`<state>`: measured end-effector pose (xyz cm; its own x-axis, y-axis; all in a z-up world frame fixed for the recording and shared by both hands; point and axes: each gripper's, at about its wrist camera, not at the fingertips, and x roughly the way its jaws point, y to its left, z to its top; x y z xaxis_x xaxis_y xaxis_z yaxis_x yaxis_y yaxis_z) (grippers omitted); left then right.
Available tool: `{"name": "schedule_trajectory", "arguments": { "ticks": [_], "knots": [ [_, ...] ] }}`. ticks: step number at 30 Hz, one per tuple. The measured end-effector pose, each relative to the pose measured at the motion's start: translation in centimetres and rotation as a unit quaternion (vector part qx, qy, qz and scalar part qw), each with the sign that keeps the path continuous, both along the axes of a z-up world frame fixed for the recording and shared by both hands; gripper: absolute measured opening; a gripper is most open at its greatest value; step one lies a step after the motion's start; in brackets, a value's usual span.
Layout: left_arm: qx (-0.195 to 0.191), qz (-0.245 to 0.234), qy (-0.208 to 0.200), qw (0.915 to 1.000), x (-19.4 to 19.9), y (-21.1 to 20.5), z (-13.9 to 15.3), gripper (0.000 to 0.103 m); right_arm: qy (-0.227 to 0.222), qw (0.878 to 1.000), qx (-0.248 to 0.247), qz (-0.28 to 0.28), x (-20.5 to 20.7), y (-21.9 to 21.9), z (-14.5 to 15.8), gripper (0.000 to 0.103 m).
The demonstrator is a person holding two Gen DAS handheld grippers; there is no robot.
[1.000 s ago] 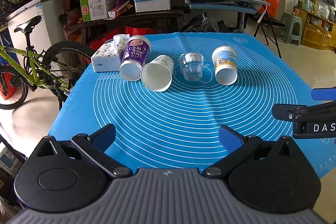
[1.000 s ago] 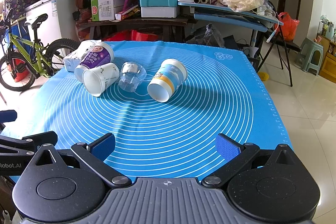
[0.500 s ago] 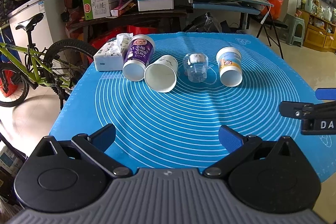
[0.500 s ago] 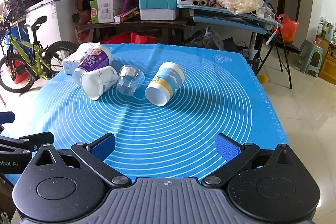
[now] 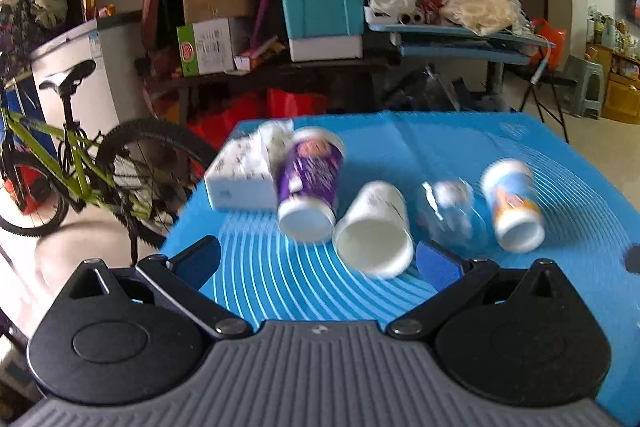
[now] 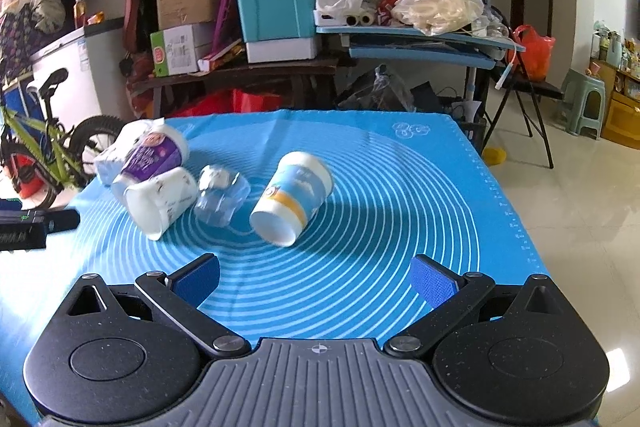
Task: Flip cup upside down
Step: 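Move the left tool to the purple cup and close its fingers around it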
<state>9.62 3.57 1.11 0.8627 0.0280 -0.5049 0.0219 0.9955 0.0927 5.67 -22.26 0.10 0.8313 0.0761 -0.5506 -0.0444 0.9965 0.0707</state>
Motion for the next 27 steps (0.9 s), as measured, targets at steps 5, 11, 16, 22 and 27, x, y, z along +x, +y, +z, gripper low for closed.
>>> {"name": "schedule_trajectory", "arguments": {
  "ticks": [5,11,16,22,27],
  "knots": [
    [0.002,0.019,-0.007,0.9998,3.8,0.6,-0.2,0.102,0.003,1.000,0.008,-0.014,1.7,-0.8,-0.5,0.103],
    [-0.012,0.035,0.007,0.9993,8.3,1.4,-1.2,0.102,0.006,0.999,0.009,-0.035,3.6,-2.2,-1.2,0.103],
    [-0.026,0.036,0.044,0.9981,12.0,2.0,-2.8,0.102,0.009,0.998,0.015,-0.052,5.2,-3.3,-1.8,0.103],
    [-0.066,0.049,0.080,0.9934,14.4,3.2,-4.2,0.100,0.017,0.998,0.018,-0.061,6.3,-3.9,-2.7,0.103],
    [-0.113,0.029,0.111,0.9869,15.4,4.0,-4.5,0.080,0.023,0.997,0.019,-0.065,6.7,-4.1,-3.4,0.103]
  ]
}}
